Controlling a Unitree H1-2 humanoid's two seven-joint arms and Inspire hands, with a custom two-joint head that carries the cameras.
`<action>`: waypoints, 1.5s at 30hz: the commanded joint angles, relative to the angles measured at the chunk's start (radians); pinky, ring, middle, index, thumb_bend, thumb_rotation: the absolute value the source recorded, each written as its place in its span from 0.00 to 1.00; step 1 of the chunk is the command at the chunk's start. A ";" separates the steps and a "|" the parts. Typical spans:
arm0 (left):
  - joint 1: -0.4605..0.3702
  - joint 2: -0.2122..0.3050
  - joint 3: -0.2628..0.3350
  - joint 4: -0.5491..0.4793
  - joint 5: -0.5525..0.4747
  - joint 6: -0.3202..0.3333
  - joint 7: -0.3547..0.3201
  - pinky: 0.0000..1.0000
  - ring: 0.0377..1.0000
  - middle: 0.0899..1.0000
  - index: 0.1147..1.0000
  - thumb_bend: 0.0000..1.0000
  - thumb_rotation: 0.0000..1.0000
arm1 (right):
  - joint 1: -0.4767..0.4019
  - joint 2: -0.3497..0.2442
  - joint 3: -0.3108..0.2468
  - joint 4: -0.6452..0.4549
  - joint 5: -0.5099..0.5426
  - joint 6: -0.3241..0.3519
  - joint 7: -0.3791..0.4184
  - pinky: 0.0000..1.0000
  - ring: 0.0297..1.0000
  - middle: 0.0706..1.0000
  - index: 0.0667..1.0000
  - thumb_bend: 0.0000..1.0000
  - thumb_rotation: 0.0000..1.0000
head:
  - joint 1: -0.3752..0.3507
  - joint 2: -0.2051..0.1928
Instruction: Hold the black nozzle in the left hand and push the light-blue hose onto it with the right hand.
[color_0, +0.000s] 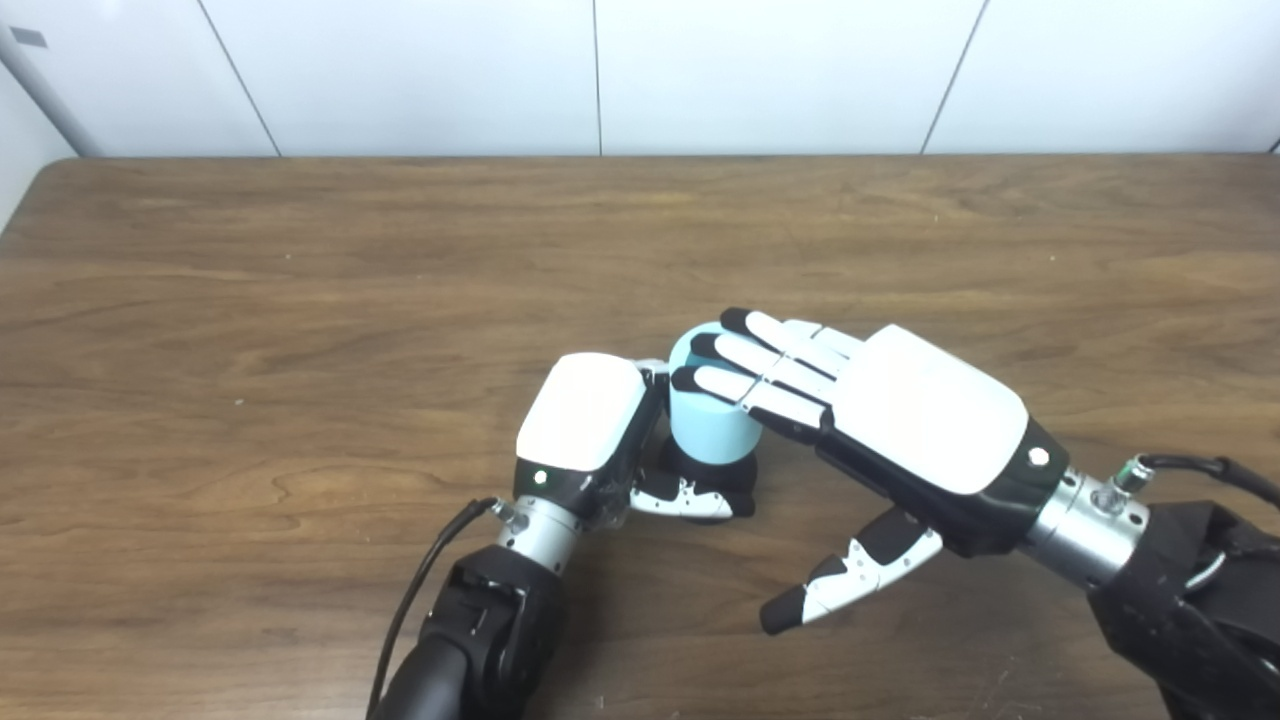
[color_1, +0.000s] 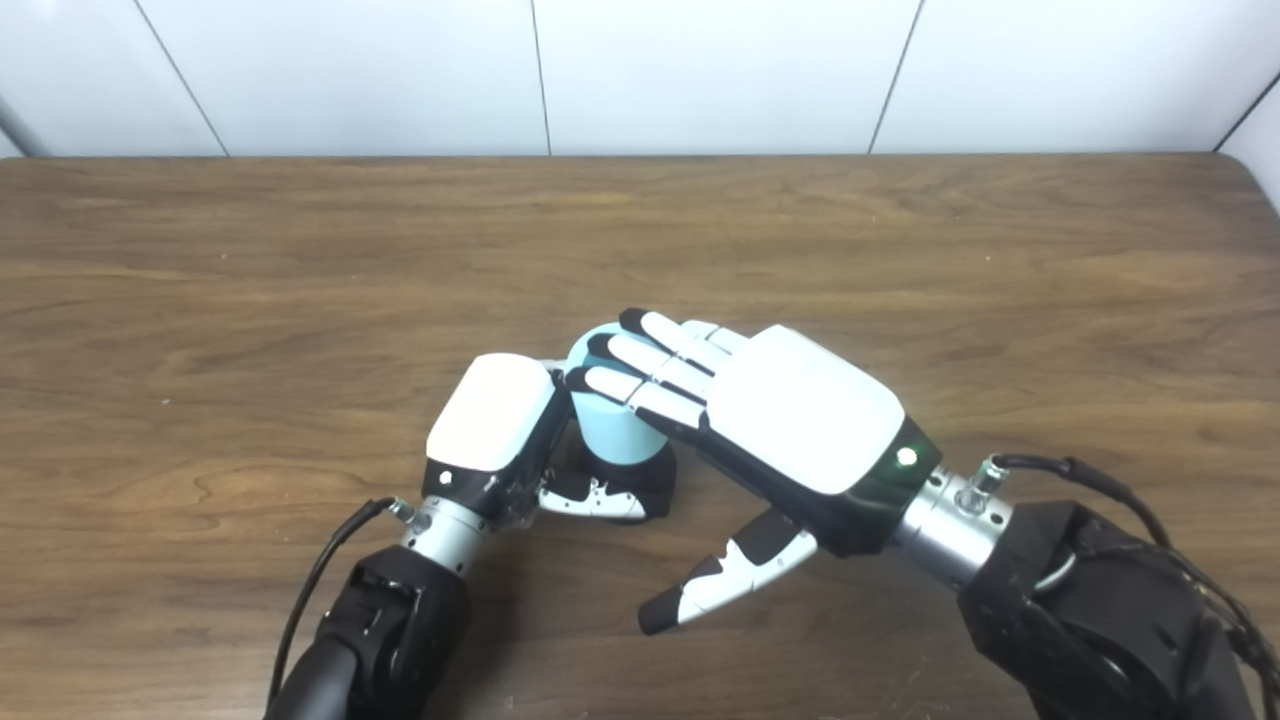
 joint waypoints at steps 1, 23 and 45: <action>0.003 0.008 -0.003 0.009 0.027 0.014 -0.023 0.45 0.49 0.47 0.41 0.52 0.00 | 0.031 -0.037 0.021 0.033 -0.023 -0.020 0.055 0.89 0.96 0.96 0.88 0.71 0.85 | 0.003 0.000; 0.009 0.011 0.012 -0.025 0.015 0.018 -0.055 0.46 0.50 0.49 0.40 0.52 0.00 | 0.062 -0.044 0.088 0.055 -0.052 0.005 0.069 0.85 0.92 0.91 0.85 0.72 0.85 | 0.021 0.004; 0.010 0.015 0.013 -0.026 0.017 0.012 -0.052 0.44 0.48 0.41 0.43 0.52 0.00 | 0.115 -0.065 0.104 0.077 -0.068 0.019 0.053 0.89 0.95 0.94 0.89 0.70 0.85 | 0.017 0.008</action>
